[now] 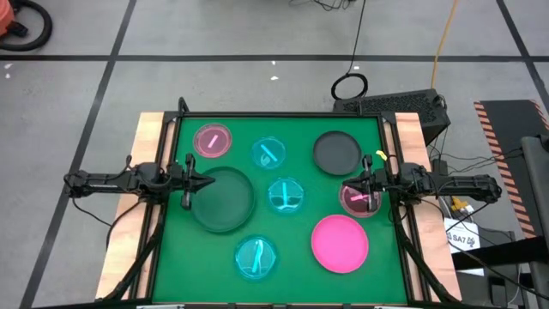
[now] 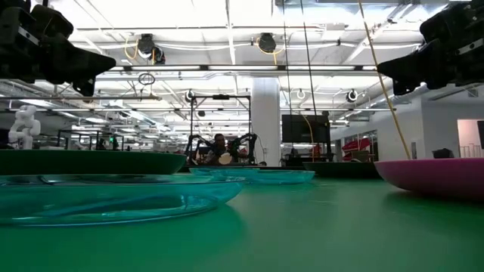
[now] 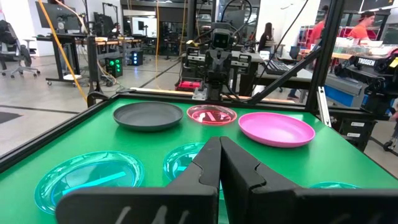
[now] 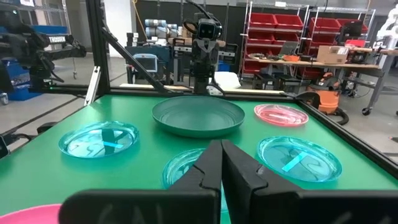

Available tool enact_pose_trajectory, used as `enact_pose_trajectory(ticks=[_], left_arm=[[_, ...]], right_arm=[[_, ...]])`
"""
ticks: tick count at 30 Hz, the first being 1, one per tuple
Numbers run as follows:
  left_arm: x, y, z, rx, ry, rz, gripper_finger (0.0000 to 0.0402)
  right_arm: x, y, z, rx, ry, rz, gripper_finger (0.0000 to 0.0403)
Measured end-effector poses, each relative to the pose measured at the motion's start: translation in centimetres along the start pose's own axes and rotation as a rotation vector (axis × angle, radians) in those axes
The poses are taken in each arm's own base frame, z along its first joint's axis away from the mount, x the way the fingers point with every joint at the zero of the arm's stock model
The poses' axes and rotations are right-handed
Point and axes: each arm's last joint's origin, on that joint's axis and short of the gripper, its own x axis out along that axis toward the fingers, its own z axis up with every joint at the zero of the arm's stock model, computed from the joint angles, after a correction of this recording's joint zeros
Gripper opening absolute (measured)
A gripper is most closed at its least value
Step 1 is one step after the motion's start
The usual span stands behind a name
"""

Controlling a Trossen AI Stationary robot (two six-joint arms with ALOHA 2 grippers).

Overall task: Stack plastic plates
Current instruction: Stack the pink plate on top of the green plate

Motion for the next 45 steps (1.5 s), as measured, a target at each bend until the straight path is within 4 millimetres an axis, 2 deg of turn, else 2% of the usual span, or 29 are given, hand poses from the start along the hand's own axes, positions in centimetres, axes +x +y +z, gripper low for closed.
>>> enact_pose_trajectory(ticks=[3,7,13,21,33,39,45], left_arm=[[0.0,0.0,0.0,0.0,0.0,0.0,0.0005],[0.0,0.0,0.0,0.0,0.0,0.0,0.0005],[0.0,0.0,0.0,0.0,0.0,-0.001,0.0005],[0.0,0.0,0.0,0.0,0.0,0.0,0.0005],[0.0,0.0,0.0,0.0,0.0,0.0,0.0005],[0.0,0.0,0.0,0.0,0.0,0.0,0.0005],[0.0,0.0,0.0,0.0,-0.001,0.0,0.0005]], right_arm=[[0.1,0.0,-0.3,0.001,0.049,-0.008,0.0],[-0.2,-0.3,3.1,0.028,0.0,-0.052,0.0],[0.3,-0.5,8.1,0.045,0.083,-0.056,0.0],[2.5,-0.8,14.2,0.063,0.147,-0.056,0.0],[6.5,-1.1,21.0,0.15,0.277,-0.061,0.0],[8.4,-1.2,23.0,0.234,0.348,-0.078,0.0],[9.9,-0.7,22.3,0.355,0.429,-0.084,0.0]])
